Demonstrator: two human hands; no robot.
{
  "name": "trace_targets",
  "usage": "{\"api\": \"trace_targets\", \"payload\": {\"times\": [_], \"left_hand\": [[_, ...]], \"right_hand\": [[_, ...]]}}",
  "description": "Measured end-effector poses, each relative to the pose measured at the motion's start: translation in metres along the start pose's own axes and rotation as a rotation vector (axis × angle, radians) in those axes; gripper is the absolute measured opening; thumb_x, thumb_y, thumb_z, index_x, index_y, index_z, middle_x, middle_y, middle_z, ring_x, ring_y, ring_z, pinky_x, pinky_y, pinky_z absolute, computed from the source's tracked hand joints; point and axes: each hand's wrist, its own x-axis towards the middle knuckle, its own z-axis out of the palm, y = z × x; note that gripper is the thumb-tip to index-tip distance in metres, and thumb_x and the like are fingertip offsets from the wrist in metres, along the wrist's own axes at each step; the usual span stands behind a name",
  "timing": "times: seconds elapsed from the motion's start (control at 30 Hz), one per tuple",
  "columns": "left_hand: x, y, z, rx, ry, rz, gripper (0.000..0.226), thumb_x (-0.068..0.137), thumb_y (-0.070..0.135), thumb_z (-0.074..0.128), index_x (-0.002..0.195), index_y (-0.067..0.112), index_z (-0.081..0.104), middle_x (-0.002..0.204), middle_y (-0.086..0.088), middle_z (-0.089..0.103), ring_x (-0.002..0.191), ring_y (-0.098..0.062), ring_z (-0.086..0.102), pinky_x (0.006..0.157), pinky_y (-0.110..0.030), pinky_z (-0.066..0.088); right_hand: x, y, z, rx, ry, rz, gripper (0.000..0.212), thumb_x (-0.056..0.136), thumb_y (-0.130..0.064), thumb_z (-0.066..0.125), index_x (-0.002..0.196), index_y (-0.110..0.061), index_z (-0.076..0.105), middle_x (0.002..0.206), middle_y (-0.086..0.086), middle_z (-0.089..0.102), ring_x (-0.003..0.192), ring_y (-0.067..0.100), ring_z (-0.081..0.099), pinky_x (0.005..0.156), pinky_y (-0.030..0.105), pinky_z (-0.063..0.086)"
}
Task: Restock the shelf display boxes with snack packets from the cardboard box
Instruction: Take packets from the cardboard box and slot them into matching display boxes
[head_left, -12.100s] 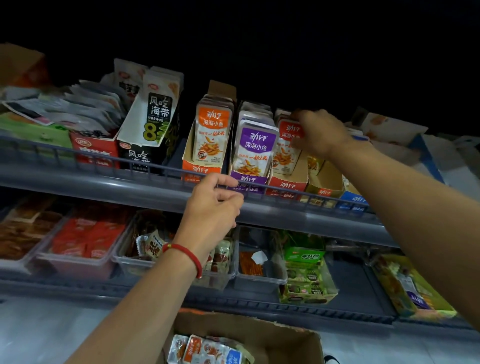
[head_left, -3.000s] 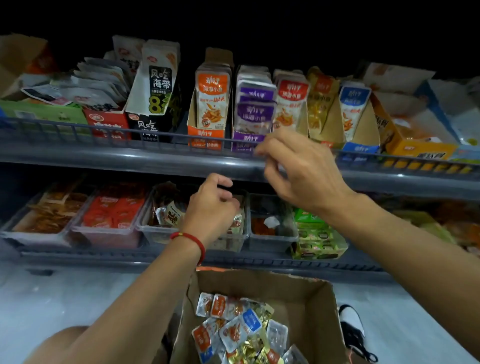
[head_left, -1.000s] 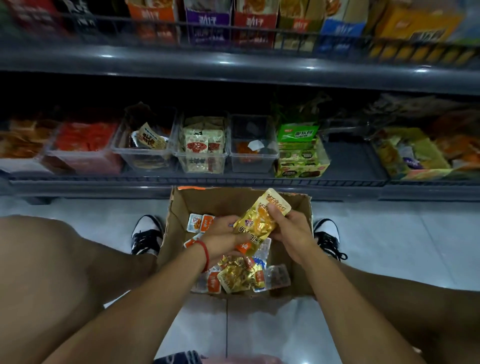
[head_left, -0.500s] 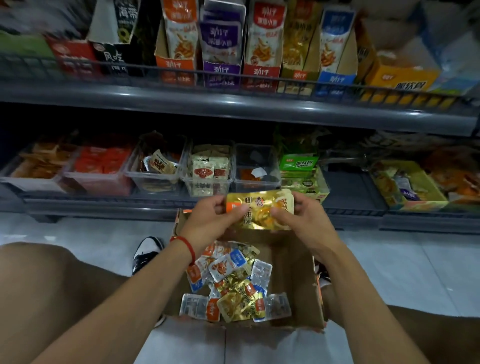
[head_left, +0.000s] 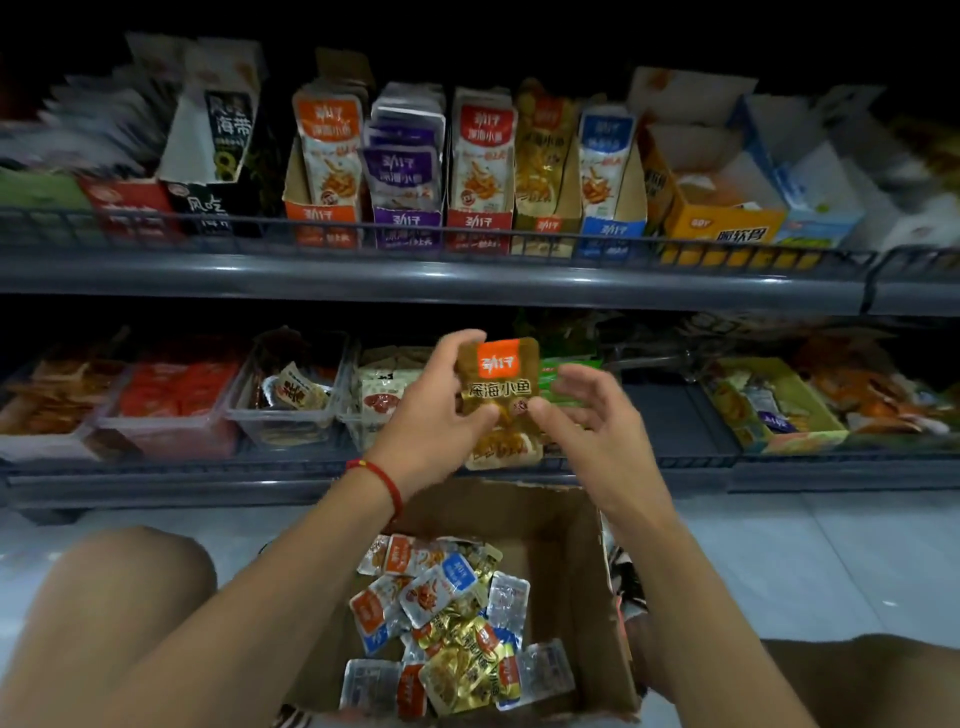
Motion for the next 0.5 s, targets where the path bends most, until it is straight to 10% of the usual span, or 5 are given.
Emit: {"api": "trace_targets", "payload": {"times": [0.2,0.5], "left_hand": [[0.026,0.028,-0.005,0.186,-0.287,0.070,0.090,0.093,0.013,0.070,0.148,0.056,0.014,0.132,-0.004,0.062,0.120,-0.019,0.062,0.095,-0.048,0.057],[0.046,0.026,-0.013,-0.305,-0.384,-0.067,0.049,0.085,-0.005,0.073,0.128,0.010,0.054,0.114,-0.020,0.070,0.098,-0.035,0.073,0.066,-0.038,0.064]], "right_hand": [[0.024,-0.035,-0.026,-0.177,-0.130,-0.192,0.040,0.088,-0.025,0.078,0.124,-0.031,0.064,0.111,-0.007,0.071,0.102,0.009,0.069,0.084,0.036,0.061],[0.060,-0.068,-0.042,0.041,-0.080,-0.055,0.018,0.090,-0.011,0.072,0.108,-0.014,0.070,0.097,0.007,0.077,0.087,0.019,0.072,0.073,0.034,0.059]]}}
